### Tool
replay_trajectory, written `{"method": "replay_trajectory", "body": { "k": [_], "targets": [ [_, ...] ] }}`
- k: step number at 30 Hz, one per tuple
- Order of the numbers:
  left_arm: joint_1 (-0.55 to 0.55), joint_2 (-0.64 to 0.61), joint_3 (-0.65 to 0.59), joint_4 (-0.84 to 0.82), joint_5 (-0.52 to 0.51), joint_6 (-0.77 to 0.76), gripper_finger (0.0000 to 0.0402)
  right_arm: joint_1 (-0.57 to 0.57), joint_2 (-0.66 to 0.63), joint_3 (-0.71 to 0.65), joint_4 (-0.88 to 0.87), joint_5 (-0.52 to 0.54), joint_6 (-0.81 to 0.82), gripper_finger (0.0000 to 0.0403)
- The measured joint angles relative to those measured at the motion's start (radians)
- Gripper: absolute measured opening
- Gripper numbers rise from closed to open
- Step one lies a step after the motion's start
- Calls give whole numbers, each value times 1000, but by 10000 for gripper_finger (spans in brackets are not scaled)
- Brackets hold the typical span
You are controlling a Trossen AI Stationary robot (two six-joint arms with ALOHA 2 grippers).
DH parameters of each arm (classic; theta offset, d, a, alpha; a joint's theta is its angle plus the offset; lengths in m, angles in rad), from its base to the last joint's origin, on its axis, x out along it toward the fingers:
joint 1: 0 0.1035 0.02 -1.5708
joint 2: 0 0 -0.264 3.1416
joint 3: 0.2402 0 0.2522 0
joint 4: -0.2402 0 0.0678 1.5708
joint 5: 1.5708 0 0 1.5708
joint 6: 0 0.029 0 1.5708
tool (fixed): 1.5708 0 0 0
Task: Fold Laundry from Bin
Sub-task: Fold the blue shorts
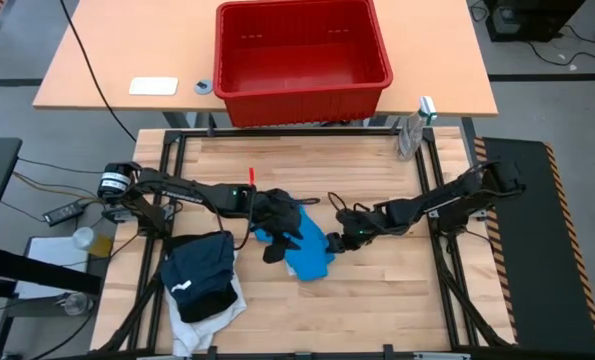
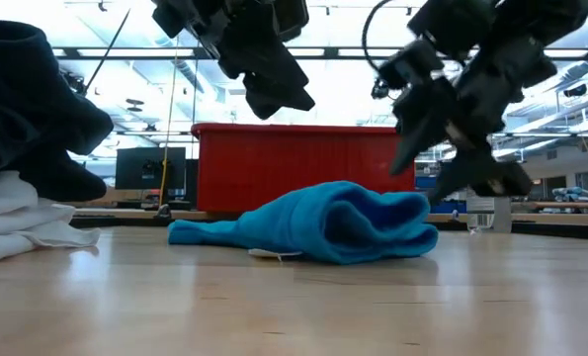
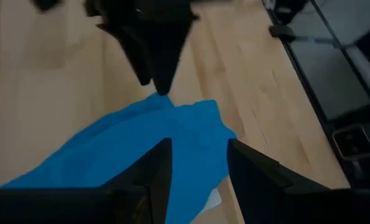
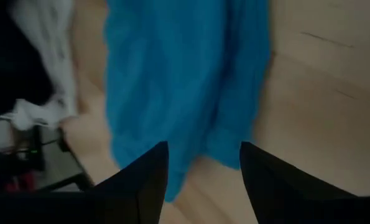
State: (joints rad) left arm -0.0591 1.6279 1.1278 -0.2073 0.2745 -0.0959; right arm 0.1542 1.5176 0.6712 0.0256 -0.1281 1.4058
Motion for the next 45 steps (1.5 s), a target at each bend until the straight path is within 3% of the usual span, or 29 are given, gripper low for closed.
{"method": "replay_trajectory", "body": {
  "k": [5, 7, 12, 19, 24, 33, 45],
  "targets": [
    [-56, 0, 0, 0, 2, 79, 158, 0, -108, 0, -58, 52, 15, 203],
    [-79, 0, 0, 0, -60, 67, 167, -4, -155, 0, -102, 77, -13, 203],
    [-112, 1, 0, 5, -184, 150, 212, -25, -239, 0, -233, 77, -163, 203],
    [-212, 23, 1, 40, -273, 267, 270, -29, -264, 0, -314, 74, -314, 203],
    [-270, 85, 0, 86, -359, 349, 277, 13, -260, 0, -286, 118, -240, 203],
    [-333, 183, 1, 154, -475, 636, 277, 89, -260, 0, -284, 248, -111, 203],
    [-299, 260, 0, 144, -521, 667, 277, 135, -260, 0, -273, 290, -36, 203]
  ]
}}
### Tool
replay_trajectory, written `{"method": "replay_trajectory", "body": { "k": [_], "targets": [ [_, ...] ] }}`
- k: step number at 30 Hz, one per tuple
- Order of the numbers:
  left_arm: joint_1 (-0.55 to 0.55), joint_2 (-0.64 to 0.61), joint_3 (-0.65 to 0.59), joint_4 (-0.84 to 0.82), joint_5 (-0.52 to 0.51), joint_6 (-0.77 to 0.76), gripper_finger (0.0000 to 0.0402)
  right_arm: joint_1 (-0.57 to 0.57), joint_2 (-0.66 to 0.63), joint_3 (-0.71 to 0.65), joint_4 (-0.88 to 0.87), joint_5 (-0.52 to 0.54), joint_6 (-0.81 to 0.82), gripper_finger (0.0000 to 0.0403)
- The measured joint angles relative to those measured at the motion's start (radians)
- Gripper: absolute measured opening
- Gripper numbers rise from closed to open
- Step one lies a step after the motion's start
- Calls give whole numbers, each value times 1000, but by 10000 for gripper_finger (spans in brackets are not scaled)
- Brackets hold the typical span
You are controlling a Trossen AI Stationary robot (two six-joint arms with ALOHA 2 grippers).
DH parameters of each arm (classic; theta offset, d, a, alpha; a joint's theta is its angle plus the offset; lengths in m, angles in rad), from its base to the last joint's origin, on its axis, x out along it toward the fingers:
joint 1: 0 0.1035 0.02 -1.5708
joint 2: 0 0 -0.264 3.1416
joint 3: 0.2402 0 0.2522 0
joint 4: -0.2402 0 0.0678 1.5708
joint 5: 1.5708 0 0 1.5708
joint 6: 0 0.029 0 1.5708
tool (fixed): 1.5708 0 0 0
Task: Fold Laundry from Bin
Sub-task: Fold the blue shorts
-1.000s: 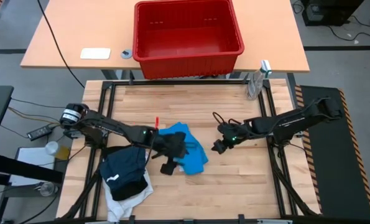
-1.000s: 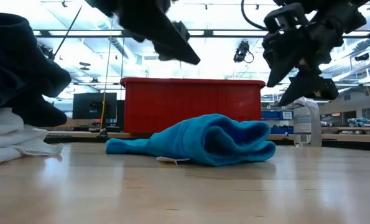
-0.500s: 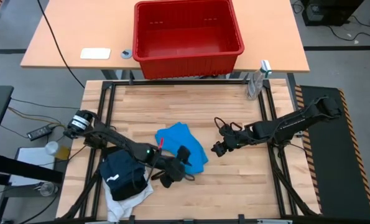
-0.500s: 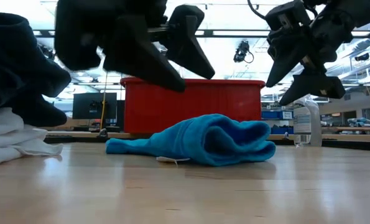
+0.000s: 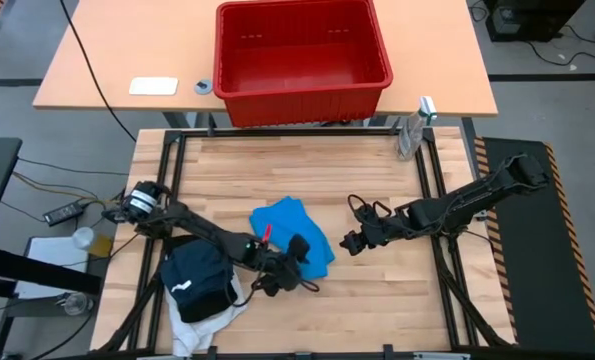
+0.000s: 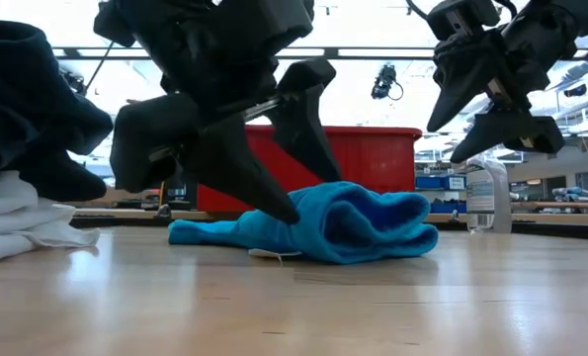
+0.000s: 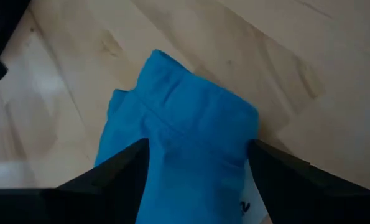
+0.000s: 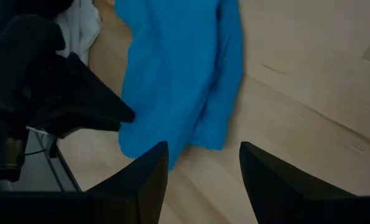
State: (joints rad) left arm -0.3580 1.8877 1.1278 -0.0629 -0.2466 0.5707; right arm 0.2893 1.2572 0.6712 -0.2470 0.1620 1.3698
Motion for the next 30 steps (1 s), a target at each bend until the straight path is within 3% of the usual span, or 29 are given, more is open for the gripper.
{"method": "replay_trajectory", "body": {
  "k": [5, 17, 20, 24, 27, 30],
  "targets": [
    [21, 12, 1, 5, 57, 46, 277, -1, 0, 0, 12, 15, 11, 203],
    [31, 56, 1, 29, 77, 26, 267, -1, 0, 0, 28, 29, 11, 203],
    [31, 56, 0, 28, 78, 8, 228, -1, 0, 0, 29, 29, 10, 203],
    [27, 55, 0, 25, 76, -34, 129, -1, 0, 0, 34, 30, -1, 203],
    [18, 46, 0, 17, 76, -183, 40, -1, 0, 0, 58, 30, -52, 201],
    [0, 16, 0, -9, 75, -421, 16, 4, 0, 0, 102, 33, -157, 192]
  ]
}}
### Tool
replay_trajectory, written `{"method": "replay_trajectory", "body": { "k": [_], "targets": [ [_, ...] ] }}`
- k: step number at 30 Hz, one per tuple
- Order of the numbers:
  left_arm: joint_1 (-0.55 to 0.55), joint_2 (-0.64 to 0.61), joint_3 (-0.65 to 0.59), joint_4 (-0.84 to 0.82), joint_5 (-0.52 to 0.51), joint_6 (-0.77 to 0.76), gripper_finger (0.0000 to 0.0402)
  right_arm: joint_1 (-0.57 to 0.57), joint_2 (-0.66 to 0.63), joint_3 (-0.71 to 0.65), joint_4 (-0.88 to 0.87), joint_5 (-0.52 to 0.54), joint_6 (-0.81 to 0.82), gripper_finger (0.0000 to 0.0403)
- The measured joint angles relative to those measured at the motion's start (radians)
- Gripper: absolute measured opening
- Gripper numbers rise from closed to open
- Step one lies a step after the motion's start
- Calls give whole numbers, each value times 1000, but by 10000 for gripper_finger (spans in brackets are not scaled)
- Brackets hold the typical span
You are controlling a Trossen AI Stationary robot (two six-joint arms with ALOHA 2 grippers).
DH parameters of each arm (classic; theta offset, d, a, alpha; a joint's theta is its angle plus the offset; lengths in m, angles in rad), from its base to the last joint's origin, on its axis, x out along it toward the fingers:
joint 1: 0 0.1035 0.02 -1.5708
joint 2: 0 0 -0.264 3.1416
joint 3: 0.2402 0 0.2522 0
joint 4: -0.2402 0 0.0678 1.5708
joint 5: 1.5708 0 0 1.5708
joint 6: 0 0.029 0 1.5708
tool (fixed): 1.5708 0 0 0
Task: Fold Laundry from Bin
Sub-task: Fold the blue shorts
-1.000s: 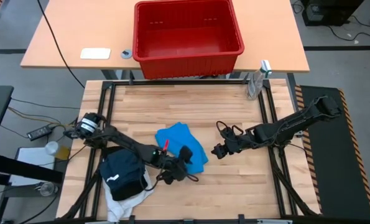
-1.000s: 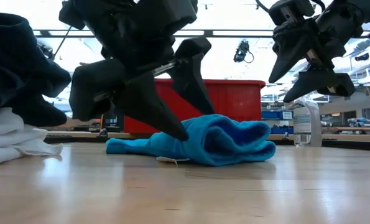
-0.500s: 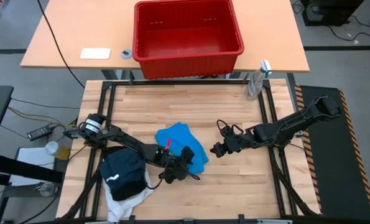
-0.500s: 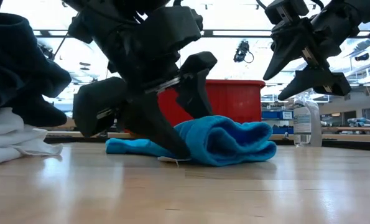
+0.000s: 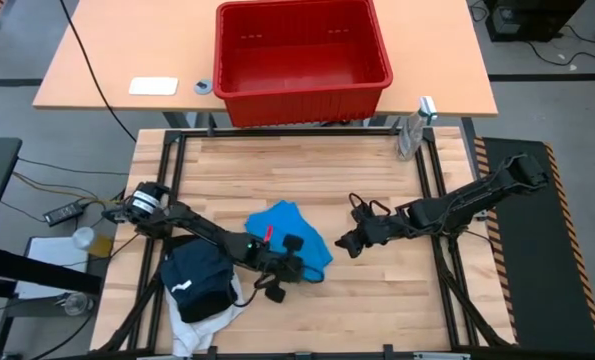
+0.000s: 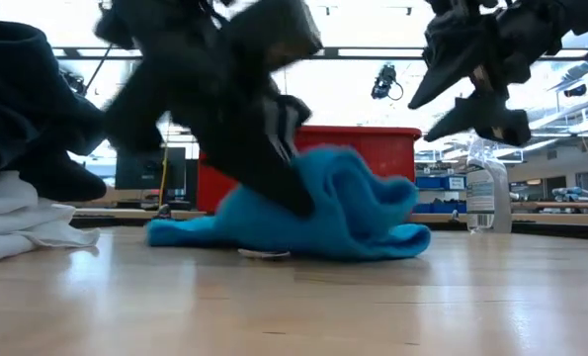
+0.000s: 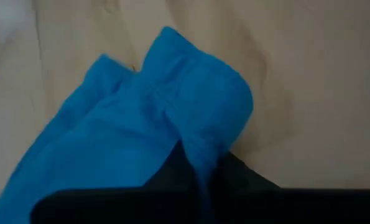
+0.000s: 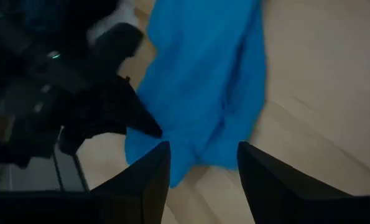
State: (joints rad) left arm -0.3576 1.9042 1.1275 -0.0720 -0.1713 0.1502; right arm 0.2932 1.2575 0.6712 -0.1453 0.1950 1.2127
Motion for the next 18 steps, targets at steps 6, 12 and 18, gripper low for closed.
{"method": "replay_trajectory", "body": {
  "k": [6, 12, 18],
  "targets": [
    [-80, -47, 1, -17, 1, -210, 12, -53, 83, 0, 122, -38, -219, 169],
    [-145, -47, 1, -108, -27, -261, 12, -151, 297, 0, 405, -178, -492, 165],
    [-157, -47, 1, -117, -45, -274, 13, -166, 465, 29, 604, -331, -744, 165]
  ]
}}
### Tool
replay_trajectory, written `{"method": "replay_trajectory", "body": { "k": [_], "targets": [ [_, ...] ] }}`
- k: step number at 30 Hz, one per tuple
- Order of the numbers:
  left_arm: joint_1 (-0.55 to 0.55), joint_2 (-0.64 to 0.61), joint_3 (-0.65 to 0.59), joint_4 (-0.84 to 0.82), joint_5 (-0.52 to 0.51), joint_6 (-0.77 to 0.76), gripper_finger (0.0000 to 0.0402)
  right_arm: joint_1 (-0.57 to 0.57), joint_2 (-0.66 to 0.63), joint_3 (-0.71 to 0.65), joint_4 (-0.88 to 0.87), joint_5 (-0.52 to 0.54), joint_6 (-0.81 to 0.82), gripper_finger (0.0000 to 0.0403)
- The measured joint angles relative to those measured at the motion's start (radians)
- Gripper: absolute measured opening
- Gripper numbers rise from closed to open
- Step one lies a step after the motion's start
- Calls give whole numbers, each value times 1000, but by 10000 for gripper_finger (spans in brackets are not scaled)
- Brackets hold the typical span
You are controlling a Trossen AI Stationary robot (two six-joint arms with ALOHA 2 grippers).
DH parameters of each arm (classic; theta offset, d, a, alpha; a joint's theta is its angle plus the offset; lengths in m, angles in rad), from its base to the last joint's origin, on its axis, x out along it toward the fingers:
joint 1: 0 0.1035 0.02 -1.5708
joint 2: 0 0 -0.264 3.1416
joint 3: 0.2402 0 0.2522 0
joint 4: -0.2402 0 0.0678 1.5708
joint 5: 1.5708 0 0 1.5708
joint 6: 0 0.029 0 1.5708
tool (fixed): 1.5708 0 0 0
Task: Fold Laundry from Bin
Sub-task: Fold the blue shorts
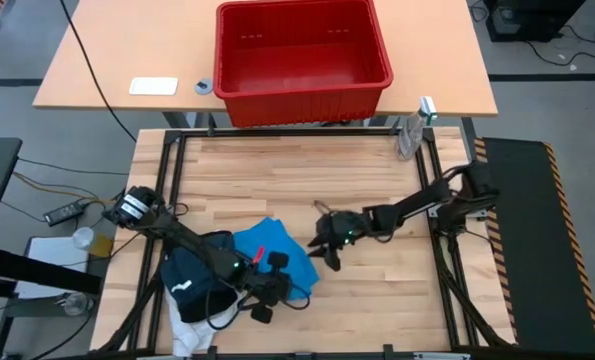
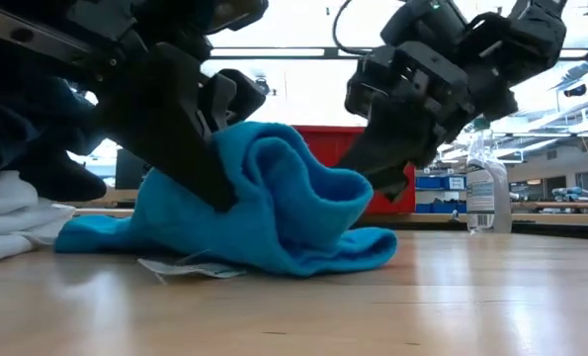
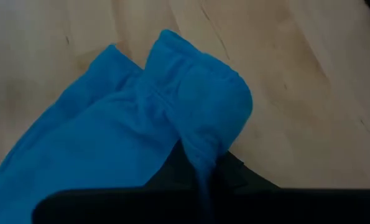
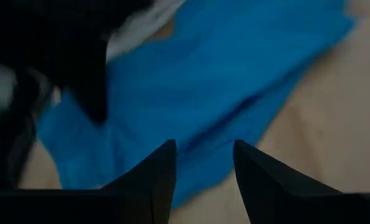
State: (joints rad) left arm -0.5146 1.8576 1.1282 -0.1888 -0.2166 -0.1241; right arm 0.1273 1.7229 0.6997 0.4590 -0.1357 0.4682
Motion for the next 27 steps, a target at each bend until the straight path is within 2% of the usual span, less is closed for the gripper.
{"method": "replay_trajectory", "body": {
  "k": [4, 8, 14, 17, 21, 27],
  "targets": [
    [-14, 0, 0, 8, 1, 8, 13, 26, 70, 86, -6, 2, -170, 165],
    [-37, 0, 0, 20, 0, 8, 11, 6, 144, 181, -11, 53, -248, 163],
    [-52, 0, 0, 12, 1, 78, 8, -70, 310, 340, -15, -38, -359, 153],
    [-50, 0, 0, 9, 1, 96, 8, -86, 377, 420, -82, -67, -382, 149],
    [-48, 0, 0, 14, 0, -2, 9, -91, 408, 474, -229, -44, -397, 138],
    [-81, 0, 0, 56, -68, -229, 8, -90, 364, 431, -301, -76, -387, 120]
  ]
}}
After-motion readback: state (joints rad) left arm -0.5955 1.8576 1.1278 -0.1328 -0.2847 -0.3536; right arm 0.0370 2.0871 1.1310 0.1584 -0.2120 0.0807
